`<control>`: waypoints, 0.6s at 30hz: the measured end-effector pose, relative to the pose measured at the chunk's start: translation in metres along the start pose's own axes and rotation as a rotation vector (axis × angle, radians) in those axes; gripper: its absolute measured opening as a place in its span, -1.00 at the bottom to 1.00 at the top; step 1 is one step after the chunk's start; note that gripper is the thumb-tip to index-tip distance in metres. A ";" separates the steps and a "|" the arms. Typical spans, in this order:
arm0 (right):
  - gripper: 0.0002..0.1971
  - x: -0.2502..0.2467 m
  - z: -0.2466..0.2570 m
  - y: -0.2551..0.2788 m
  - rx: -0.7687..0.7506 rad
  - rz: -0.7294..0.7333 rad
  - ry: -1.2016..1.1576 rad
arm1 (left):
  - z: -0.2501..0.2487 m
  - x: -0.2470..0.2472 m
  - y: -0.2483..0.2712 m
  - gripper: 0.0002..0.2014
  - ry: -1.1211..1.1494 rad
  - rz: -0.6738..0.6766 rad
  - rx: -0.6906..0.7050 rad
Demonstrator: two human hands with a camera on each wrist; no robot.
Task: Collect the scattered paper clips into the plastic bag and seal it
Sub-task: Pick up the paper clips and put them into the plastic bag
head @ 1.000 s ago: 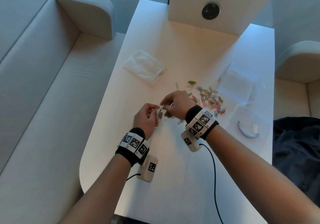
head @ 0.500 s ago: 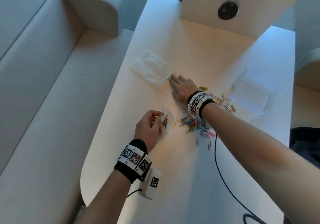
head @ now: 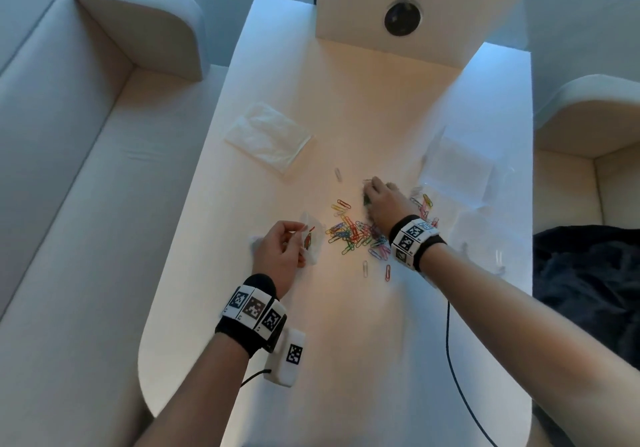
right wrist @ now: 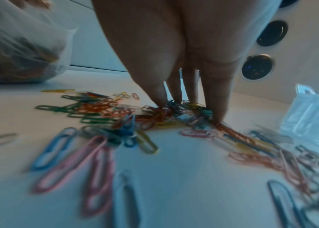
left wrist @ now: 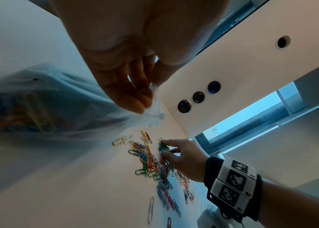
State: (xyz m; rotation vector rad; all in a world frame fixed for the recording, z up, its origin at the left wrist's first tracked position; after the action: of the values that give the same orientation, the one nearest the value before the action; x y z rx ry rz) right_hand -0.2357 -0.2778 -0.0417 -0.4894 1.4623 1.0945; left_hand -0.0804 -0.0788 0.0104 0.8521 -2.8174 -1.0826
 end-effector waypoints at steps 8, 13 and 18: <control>-0.80 -0.007 -0.001 0.033 0.161 -0.341 -0.386 | 0.008 0.010 0.017 -0.88 -0.076 -0.014 -0.001; -0.77 -0.002 0.009 0.066 0.576 -0.530 -1.578 | 0.003 0.017 0.026 -0.88 -0.098 -0.026 -0.006; -0.75 -0.032 0.072 0.085 0.329 -0.455 -2.065 | -0.001 0.029 0.034 -0.88 -0.086 -0.009 0.009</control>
State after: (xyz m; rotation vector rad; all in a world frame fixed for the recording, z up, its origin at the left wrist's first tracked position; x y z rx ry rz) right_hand -0.2586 -0.1869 0.0261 0.5299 -0.3492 0.4285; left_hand -0.1209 -0.0729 0.0269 0.8397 -2.8929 -1.1362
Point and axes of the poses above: each hand's wrist, its own y-axis away from the middle knuckle, its own x-axis out of the palm, z = x × y, the point moved 3 cm from there along -y, towards the middle knuckle, and after that the axes turned 15 degrees about -x, right-handed, at the moved point
